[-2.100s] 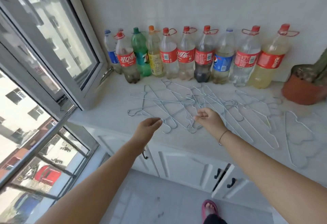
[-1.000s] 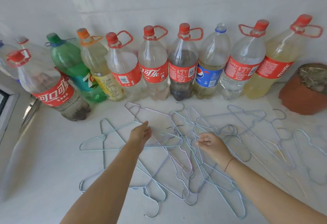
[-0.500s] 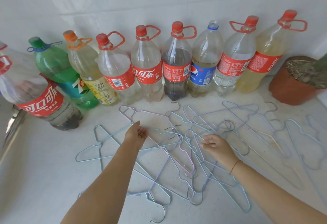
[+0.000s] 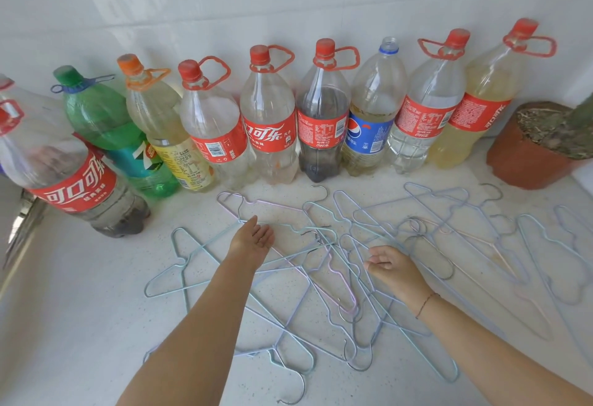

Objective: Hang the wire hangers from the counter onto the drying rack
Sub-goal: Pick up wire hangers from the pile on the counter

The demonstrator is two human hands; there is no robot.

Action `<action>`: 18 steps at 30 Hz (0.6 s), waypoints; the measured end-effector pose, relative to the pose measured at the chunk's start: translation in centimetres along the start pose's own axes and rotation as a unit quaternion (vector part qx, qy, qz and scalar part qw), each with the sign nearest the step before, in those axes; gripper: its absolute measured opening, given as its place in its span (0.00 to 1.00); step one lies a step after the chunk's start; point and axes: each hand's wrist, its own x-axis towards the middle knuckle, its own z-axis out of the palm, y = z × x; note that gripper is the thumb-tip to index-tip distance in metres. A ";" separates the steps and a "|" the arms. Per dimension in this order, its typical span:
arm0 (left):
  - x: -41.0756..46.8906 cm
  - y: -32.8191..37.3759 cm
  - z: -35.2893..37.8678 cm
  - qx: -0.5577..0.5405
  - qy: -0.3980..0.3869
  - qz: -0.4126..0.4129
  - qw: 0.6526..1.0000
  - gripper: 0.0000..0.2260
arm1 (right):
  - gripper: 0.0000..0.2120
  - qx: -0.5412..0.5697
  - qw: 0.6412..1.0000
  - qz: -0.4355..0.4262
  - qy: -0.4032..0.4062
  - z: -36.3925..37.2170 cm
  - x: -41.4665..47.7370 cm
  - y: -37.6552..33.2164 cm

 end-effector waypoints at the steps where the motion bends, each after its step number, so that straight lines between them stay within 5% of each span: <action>1: -0.1 0.1 0.0 -0.002 -0.008 -0.009 1.000 0.22 | 0.12 0.002 1.000 0.000 0.003 0.0 0.0 0.0; 12: -0.4 -0.9 0.5 -0.015 -0.054 -0.033 0.998 0.27 | 0.11 0.012 1.000 -0.002 0.012 0.1 -0.4 -0.3; 18: -1.2 -0.7 0.5 -0.011 -0.063 -0.013 0.998 0.13 | 0.13 0.006 1.000 -0.004 0.009 0.0 -0.8 -0.2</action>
